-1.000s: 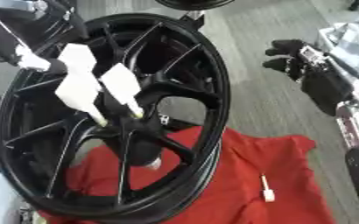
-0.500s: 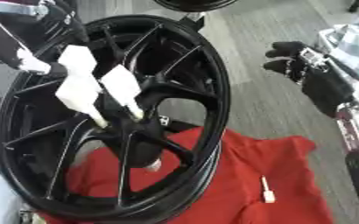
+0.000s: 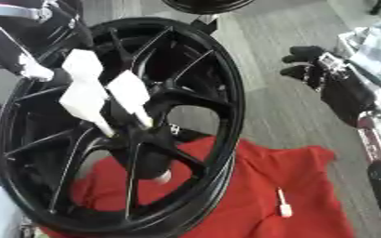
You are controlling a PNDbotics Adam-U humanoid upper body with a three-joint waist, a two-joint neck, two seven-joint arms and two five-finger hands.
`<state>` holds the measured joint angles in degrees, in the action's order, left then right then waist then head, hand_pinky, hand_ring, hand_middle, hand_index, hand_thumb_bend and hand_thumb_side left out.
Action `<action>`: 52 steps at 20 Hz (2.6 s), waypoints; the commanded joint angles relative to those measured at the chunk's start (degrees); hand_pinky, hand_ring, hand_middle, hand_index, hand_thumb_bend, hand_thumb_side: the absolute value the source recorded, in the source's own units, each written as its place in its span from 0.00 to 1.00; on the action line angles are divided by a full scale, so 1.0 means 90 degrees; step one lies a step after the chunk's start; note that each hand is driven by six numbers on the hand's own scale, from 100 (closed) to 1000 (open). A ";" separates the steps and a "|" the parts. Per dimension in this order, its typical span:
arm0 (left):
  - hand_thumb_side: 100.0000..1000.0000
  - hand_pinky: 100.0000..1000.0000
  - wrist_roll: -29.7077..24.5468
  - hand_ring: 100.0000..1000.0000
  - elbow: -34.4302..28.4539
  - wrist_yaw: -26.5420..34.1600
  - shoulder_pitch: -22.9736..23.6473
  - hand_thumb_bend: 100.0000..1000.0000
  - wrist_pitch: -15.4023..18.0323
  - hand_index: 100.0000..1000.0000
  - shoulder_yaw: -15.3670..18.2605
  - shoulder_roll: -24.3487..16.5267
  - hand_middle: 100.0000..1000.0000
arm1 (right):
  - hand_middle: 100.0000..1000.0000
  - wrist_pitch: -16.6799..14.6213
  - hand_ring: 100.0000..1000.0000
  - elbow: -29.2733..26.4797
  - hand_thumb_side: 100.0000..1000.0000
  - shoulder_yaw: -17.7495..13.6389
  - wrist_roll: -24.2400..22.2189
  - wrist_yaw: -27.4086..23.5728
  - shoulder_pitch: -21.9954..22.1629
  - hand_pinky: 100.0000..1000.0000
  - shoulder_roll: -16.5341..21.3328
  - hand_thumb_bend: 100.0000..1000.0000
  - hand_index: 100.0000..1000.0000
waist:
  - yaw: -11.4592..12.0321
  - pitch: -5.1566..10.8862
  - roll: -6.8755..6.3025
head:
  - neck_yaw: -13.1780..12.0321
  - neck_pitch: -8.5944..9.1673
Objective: Pull the pin out of the wheel hub.
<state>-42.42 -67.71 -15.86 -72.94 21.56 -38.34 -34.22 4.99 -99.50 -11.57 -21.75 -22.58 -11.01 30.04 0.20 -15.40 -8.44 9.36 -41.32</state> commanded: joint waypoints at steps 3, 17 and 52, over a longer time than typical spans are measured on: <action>0.37 0.87 -0.1060 0.83 0.0150 -0.0190 -0.0086 0.35 0.1188 0.82 0.0060 -0.0056 0.77 | 0.74 -0.0007 0.75 -0.0066 0.70 -0.0026 -0.0021 0.0034 -0.0042 0.95 0.0164 0.00 0.82 | -0.0004 0.0081 0.0068 | -0.0044 0.0078; 0.24 0.81 -0.1060 0.74 0.0225 0.0044 -0.0073 0.29 0.1247 0.72 0.0015 0.0086 0.63 | 0.74 0.0001 0.75 -0.0053 0.70 -0.0026 -0.0036 0.0020 -0.0067 0.95 0.0162 0.00 0.82 | -0.0017 0.0078 0.0068 | -0.0072 0.0066; 0.00 0.68 -0.1060 0.54 -0.1172 0.0576 0.0069 0.16 0.0245 0.41 0.1679 -0.0757 0.37 | 0.75 0.0000 0.75 -0.0033 0.71 -0.0062 -0.0043 0.0017 -0.0027 0.95 0.0175 0.00 0.82 | 0.0110 0.0094 0.0060 | -0.0055 0.0002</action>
<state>-45.80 -77.01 -11.10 -71.46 18.18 -25.42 -38.23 5.03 -99.12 -11.60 -22.19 -22.41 -11.01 30.04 1.13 -15.67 -8.33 8.73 -41.24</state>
